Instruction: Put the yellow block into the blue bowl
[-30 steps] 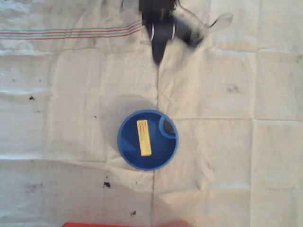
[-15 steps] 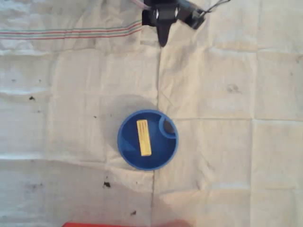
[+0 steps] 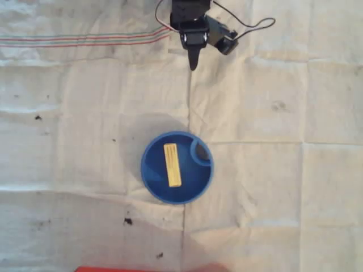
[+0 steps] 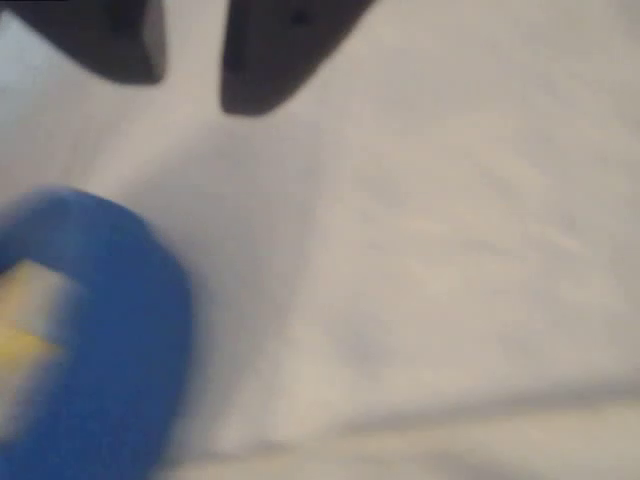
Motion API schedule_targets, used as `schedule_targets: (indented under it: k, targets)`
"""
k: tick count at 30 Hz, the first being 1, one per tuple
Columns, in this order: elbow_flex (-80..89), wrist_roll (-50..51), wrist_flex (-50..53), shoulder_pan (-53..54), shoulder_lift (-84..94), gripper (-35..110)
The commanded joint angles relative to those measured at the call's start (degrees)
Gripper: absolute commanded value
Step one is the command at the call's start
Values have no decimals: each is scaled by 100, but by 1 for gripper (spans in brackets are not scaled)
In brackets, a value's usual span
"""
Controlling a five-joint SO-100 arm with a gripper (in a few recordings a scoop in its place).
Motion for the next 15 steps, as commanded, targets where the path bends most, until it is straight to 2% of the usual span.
schedule_targets:
  k: [1,15]
  targets:
    - [343,70,-123,-26,721,0]
    - [826,105,-114,26,650,0]
